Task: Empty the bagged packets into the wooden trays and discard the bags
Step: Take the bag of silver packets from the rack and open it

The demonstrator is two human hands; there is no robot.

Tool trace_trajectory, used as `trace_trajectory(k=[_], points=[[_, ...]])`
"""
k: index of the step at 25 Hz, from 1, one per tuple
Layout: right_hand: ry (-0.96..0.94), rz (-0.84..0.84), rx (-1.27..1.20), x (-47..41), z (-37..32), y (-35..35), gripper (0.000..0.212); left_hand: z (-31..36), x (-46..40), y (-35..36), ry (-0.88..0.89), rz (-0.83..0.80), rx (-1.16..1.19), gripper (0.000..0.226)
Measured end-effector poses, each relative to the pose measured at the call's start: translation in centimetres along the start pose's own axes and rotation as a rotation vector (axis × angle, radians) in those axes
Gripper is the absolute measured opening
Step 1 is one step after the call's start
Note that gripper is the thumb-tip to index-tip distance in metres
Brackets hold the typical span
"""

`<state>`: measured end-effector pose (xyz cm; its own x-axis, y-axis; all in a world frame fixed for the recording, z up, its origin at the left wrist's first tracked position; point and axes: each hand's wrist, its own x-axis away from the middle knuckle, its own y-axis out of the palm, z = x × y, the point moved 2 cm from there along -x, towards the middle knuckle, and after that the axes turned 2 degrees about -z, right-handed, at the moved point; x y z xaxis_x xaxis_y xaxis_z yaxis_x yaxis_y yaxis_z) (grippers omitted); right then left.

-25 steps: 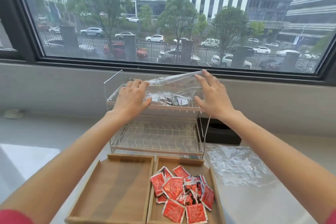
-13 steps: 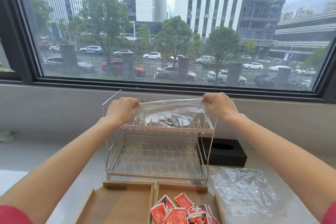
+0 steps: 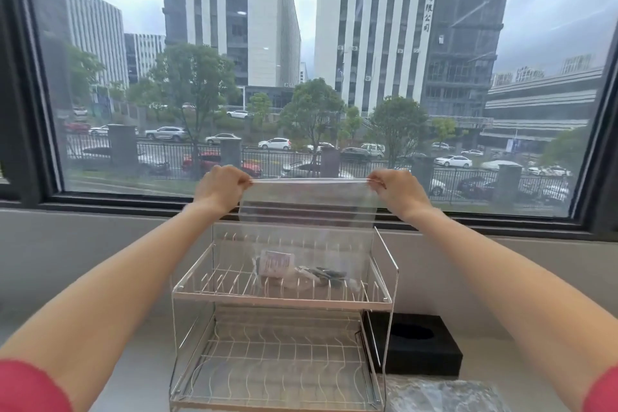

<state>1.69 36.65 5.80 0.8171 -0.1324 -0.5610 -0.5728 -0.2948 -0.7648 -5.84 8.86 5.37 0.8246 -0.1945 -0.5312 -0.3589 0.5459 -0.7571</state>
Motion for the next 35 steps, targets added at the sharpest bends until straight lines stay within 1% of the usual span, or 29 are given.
trace_trajectory(k=[3, 5, 8, 11, 13, 16, 20, 22, 24, 26, 28, 30, 33, 35], points=[[0.01, 0.063, -0.051, -2.2, -0.8, -1.0, 0.02, 0.2, -2.3, -0.8, -0.075, 0.041, 0.209, 0.025], [0.001, 0.087, -0.057, -3.2, -1.3, -2.0, 0.019, 0.7, -3.0, -1.5, -0.079, 0.06, 0.312, 0.026], [-0.04, 0.127, -0.035, -4.1, -1.8, -3.8, 0.018, 1.7, -3.4, -3.2, -0.008, 0.126, 0.258, 0.025], [-0.086, 0.182, -0.021, -4.3, -2.4, -5.6, 0.017, 2.8, -3.5, -5.2, 0.048, 0.18, 0.302, 0.026], [-0.099, 0.204, -0.026, -4.1, -2.7, -6.7, 0.017, 3.5, -3.2, -6.2, 0.086, 0.207, 0.291, 0.025], [-0.149, 0.249, -0.026, -2.8, -3.3, -8.1, 0.016, 3.9, -2.2, -7.8, 0.104, 0.201, 0.33, 0.027], [-0.236, 0.336, -0.079, 0.4, -3.7, -9.4, 0.018, 3.5, 0.9, -9.0, 0.086, 0.141, 0.643, 0.025], [-0.248, 0.352, -0.114, 2.4, -3.6, -9.5, 0.018, 3.1, 3.1, -8.9, 0.086, 0.113, 0.719, 0.022], [-0.211, 0.351, -0.189, 4.7, -3.5, -8.9, 0.017, 2.9, 5.5, -8.3, 0.08, 0.086, 0.774, 0.018], [-0.135, 0.359, -0.331, 7.2, -3.3, -7.7, 0.017, 2.5, 8.0, -7.4, 0.059, 0.074, 0.891, 0.011], [-0.069, 0.36, -0.445, 10.1, -3.0, -6.0, 0.016, 1.9, 10.6, -6.2, 0.024, 0.074, 1.002, 0.009], [-0.019, 0.341, -0.526, 13.0, -2.8, -3.9, 0.016, 1.0, 13.2, -4.6, 0.005, 0.075, 1.049, 0.009], [0.055, 0.314, -0.643, 17.2, -2.4, -1.2, 0.027, -0.6, 17.2, -2.0, -0.016, 0.1, 1.118, 0.015], [0.093, 0.254, -0.672, 19.7, -2.2, 0.9, 0.033, -1.8, 19.5, -0.2, -0.041, 0.097, 1.148, 0.016]])
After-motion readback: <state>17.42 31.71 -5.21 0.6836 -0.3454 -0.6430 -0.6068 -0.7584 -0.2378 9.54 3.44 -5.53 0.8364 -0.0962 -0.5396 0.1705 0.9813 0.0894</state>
